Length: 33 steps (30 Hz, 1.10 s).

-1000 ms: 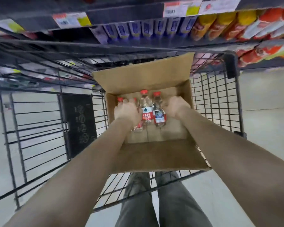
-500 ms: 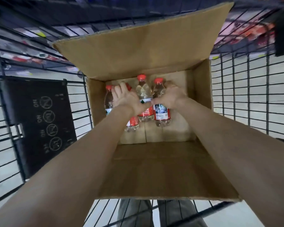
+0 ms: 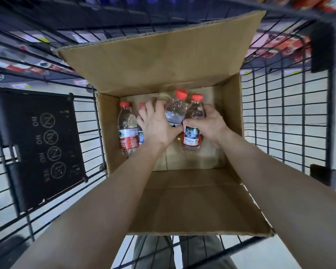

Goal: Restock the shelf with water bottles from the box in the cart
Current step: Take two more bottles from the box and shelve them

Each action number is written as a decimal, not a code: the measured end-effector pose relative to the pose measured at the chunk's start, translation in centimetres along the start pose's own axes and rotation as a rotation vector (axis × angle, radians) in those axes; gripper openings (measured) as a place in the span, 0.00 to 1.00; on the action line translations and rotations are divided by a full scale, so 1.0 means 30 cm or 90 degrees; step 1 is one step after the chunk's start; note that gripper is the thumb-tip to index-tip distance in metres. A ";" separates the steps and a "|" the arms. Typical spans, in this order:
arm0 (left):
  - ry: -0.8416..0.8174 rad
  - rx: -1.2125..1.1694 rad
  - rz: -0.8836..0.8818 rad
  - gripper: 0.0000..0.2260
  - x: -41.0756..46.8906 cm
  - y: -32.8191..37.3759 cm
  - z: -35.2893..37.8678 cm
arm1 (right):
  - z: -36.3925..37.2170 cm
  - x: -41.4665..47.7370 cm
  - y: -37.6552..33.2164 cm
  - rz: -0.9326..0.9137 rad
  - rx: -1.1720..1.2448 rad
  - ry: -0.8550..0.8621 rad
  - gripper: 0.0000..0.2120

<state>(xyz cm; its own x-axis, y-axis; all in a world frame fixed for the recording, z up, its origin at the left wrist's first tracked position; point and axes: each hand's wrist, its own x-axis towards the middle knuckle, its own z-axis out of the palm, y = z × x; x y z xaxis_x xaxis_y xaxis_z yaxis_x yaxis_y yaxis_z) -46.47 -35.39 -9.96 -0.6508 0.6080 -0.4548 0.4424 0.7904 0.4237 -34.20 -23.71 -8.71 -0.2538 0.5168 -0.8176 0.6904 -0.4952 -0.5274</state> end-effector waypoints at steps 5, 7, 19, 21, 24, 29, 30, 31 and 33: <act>-0.028 -0.114 0.010 0.36 -0.034 0.001 0.013 | -0.014 -0.048 0.041 -0.032 0.080 -0.007 0.26; -0.022 -0.156 0.011 0.35 -0.054 -0.001 -0.018 | -0.023 -0.071 0.027 -0.058 0.086 -0.014 0.24; 0.076 -0.395 0.039 0.33 -0.337 0.047 -0.547 | -0.063 -0.546 -0.385 -0.260 -0.045 -0.063 0.25; 0.107 -0.420 0.077 0.33 -0.390 0.081 -0.662 | -0.066 -0.657 -0.475 -0.300 -0.075 -0.061 0.28; 0.154 -0.426 0.121 0.33 -0.471 0.125 -0.840 | -0.065 -0.821 -0.599 -0.379 -0.113 -0.049 0.34; 0.243 -0.400 0.187 0.33 -0.613 0.136 -1.134 | -0.034 -1.047 -0.763 -0.487 -0.124 -0.046 0.32; 0.250 -0.389 0.193 0.33 -0.641 0.128 -1.191 | -0.023 -1.091 -0.793 -0.510 -0.131 -0.043 0.30; 0.255 -0.380 0.196 0.34 -0.668 0.117 -1.247 | -0.009 -1.136 -0.823 -0.532 -0.137 -0.042 0.29; 0.278 -0.359 0.197 0.36 -0.719 0.084 -1.354 | 0.028 -1.232 -0.882 -0.570 -0.154 -0.047 0.30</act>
<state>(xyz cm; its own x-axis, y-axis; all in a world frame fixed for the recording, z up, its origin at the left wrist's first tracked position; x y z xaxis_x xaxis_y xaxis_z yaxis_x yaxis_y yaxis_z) -56.38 -49.53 32.73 -0.7849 0.6176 0.0502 0.3389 0.3601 0.8692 -43.67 -30.30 35.26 -0.7967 0.5863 -0.1467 0.3371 0.2295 -0.9131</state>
